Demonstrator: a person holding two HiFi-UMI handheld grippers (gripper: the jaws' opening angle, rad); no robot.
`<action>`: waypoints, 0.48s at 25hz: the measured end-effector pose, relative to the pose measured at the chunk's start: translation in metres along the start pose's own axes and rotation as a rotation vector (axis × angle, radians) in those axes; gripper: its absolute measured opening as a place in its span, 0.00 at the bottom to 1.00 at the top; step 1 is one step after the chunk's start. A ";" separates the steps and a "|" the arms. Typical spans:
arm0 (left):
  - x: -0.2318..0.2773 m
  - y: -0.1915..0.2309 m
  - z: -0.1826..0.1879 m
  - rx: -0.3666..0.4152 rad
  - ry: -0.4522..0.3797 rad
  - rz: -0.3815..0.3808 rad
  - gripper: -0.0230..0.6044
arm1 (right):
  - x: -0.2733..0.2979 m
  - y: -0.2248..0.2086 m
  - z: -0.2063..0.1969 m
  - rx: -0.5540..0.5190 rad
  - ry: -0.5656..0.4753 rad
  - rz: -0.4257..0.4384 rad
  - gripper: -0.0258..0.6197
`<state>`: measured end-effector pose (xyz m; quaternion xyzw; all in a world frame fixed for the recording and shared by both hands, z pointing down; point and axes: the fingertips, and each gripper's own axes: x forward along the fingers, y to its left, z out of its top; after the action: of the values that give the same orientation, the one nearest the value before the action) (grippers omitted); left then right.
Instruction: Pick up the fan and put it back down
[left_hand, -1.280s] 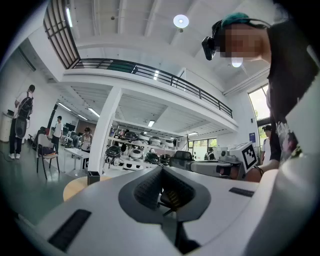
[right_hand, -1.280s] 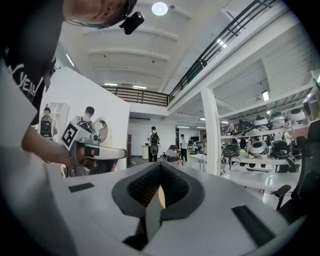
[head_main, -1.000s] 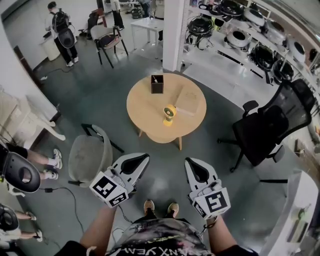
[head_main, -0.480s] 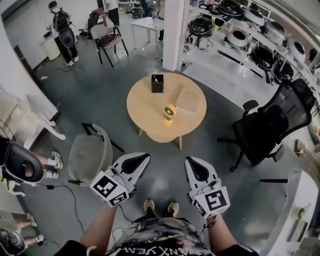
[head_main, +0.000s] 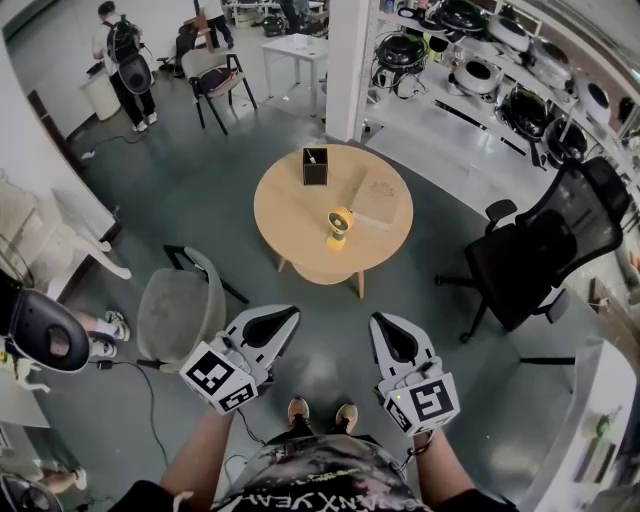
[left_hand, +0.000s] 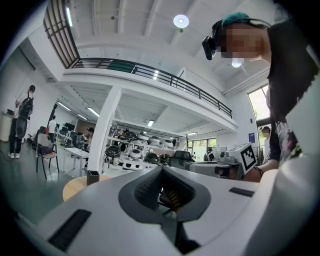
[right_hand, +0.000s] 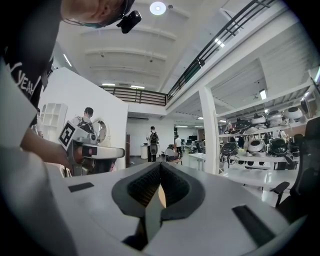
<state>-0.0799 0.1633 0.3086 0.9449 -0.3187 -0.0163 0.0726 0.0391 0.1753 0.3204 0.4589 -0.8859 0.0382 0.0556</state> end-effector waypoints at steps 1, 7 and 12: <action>0.000 0.000 0.001 0.000 -0.001 0.000 0.06 | 0.000 0.000 0.001 0.001 -0.002 -0.001 0.04; -0.001 -0.002 -0.003 -0.003 -0.001 -0.003 0.06 | -0.005 0.001 -0.001 0.004 -0.012 -0.001 0.05; 0.001 -0.002 -0.001 -0.008 0.000 -0.004 0.06 | -0.007 -0.002 0.001 0.009 -0.014 -0.002 0.07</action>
<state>-0.0774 0.1644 0.3094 0.9452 -0.3169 -0.0178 0.0763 0.0448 0.1792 0.3182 0.4601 -0.8858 0.0388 0.0473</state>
